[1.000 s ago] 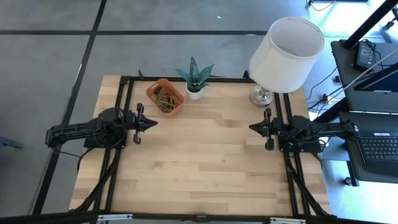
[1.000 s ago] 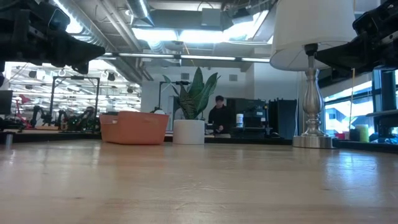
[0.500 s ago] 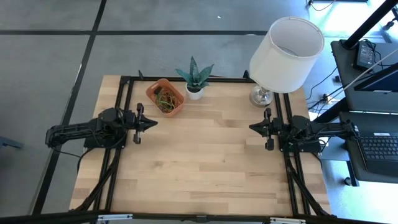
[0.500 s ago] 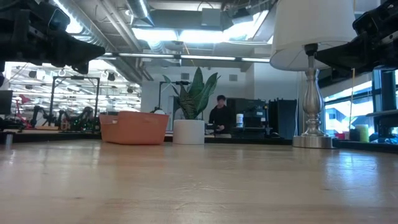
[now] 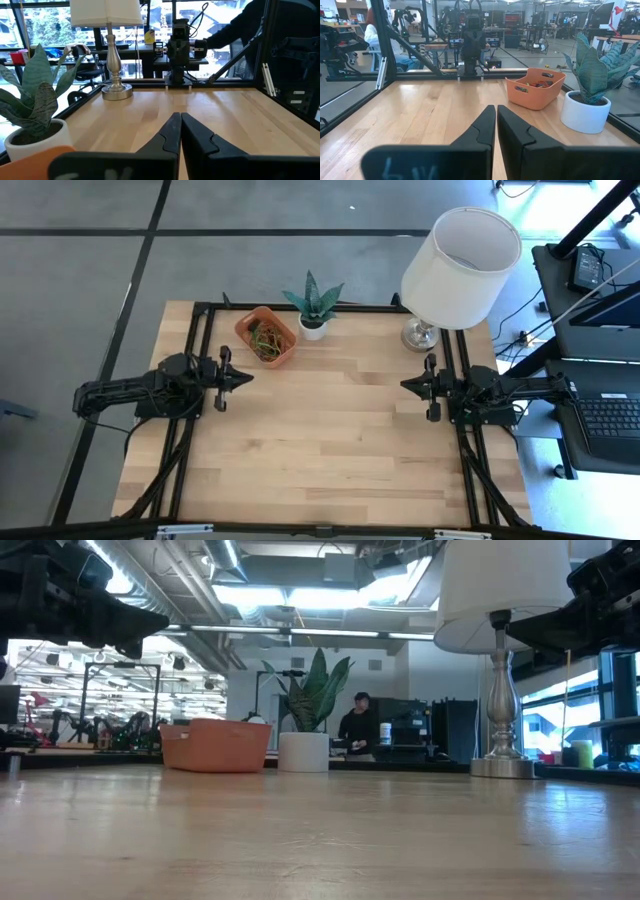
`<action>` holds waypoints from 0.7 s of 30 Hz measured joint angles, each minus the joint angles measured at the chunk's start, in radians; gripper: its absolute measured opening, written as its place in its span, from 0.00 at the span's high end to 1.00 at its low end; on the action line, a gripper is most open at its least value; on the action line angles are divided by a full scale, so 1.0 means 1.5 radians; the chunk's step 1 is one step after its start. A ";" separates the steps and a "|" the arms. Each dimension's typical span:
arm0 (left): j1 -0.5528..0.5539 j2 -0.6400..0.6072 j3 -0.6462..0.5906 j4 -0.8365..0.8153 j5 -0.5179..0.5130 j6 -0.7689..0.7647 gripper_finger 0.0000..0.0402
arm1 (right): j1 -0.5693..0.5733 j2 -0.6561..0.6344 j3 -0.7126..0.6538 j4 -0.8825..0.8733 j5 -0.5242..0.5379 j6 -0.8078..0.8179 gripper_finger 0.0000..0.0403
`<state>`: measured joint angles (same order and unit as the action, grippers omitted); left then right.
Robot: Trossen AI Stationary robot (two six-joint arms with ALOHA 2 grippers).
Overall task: Pick and place rubber bands into bin
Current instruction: Return to Home Position
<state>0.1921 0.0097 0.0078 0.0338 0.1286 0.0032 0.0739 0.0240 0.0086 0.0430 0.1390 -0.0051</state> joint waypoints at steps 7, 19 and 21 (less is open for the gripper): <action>0.000 0.000 0.000 0.000 0.000 0.000 0.98 | 0.000 0.000 0.000 0.000 0.000 0.000 0.94; 0.000 0.000 0.000 0.000 0.000 0.000 0.98 | 0.000 0.000 0.000 0.000 0.000 0.000 0.94; 0.000 0.000 0.000 0.000 0.000 0.000 0.98 | 0.000 0.000 0.000 0.000 0.000 0.000 0.94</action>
<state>0.1921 0.0097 0.0078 0.0338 0.1284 0.0032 0.0740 0.0242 0.0086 0.0429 0.1389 -0.0051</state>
